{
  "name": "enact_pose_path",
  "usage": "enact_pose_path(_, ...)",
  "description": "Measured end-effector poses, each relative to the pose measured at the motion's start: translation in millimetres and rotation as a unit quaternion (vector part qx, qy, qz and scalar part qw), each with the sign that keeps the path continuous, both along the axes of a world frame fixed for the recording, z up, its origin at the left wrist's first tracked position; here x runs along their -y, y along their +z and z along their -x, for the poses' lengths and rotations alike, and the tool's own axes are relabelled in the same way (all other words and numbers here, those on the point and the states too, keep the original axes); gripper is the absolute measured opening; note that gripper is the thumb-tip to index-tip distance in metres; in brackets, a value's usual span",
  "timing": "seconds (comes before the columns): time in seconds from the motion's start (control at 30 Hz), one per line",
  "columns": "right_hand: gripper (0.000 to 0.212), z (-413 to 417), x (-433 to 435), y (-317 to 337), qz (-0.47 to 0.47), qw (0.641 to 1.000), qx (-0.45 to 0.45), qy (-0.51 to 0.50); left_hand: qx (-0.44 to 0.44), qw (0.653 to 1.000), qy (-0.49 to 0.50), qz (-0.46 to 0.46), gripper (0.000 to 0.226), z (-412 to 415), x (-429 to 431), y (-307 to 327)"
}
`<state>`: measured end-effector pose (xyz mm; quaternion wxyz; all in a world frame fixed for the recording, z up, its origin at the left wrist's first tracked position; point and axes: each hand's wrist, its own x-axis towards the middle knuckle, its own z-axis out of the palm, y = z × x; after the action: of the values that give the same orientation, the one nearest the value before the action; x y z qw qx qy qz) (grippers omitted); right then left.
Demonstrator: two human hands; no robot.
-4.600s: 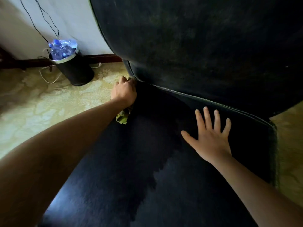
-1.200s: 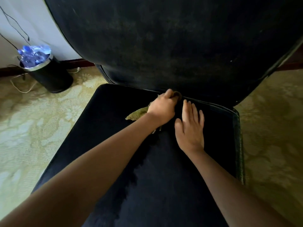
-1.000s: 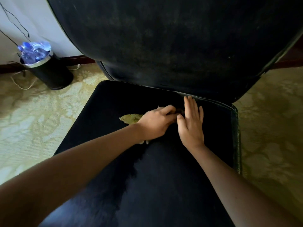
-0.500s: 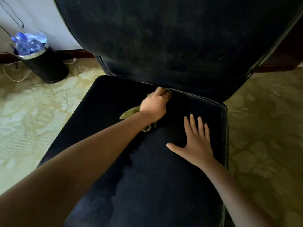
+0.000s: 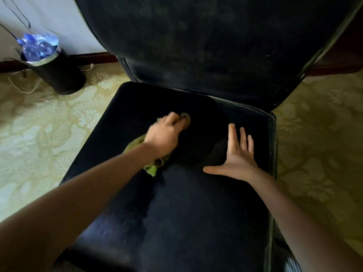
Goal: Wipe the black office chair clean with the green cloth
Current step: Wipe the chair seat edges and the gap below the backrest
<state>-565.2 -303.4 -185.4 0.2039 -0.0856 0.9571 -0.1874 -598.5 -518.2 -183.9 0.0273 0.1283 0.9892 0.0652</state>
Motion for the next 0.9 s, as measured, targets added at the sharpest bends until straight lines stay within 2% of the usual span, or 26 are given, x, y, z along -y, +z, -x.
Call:
enact_pose_path(0.1,0.139,2.3,3.4,-2.0,-0.010,1.000,0.014,0.002,-0.004,0.998,0.059,0.016,0.045,27.5,-0.5,3.7)
enact_pose_path(0.17,0.139,2.7,5.1,-1.4,-0.010,1.000,0.019,-0.001,0.011,0.996,0.085,-0.003,0.042,47.4,-18.6,6.0)
enact_pose_path(0.23,0.138,2.6,5.8,0.1,-0.005,1.000,0.028,-0.002,0.017,0.997,0.075,-0.030,0.043,59.0,-39.1,6.8)
enact_pose_path(0.37,0.140,2.0,5.4,-1.1,0.052,0.997,0.031,-0.042,-0.001,0.999,-0.025,-0.036,0.045,48.8,-69.9,0.0)
enact_pose_path(0.47,0.135,0.2,0.9,-1.7,0.186,0.974,0.043,-0.124,-0.011,0.995,-0.082,-0.048,0.045,26.8,-75.4,-5.5)
enact_pose_path(0.53,0.130,0.3,-2.9,1.0,0.235,0.958,0.068,-0.151,0.001,0.990,-0.133,-0.043,0.045,7.4,-69.1,-8.5)
enact_pose_path(0.67,0.126,-2.4,-4.8,5.3,0.173,0.977,0.074,-0.097,-0.052,0.963,-0.256,-0.073,0.036,-39.0,-39.6,-11.6)
enact_pose_path(0.77,0.123,-5.0,-3.2,5.3,0.104,0.994,0.021,-0.009,-0.094,0.976,-0.190,-0.051,0.032,-53.8,-8.9,-14.6)
enact_pose_path(0.9,0.109,-18.0,-3.3,6.1,0.109,0.989,-0.042,-0.094,-0.057,0.997,0.039,-0.034,0.038,-41.2,29.0,-6.4)
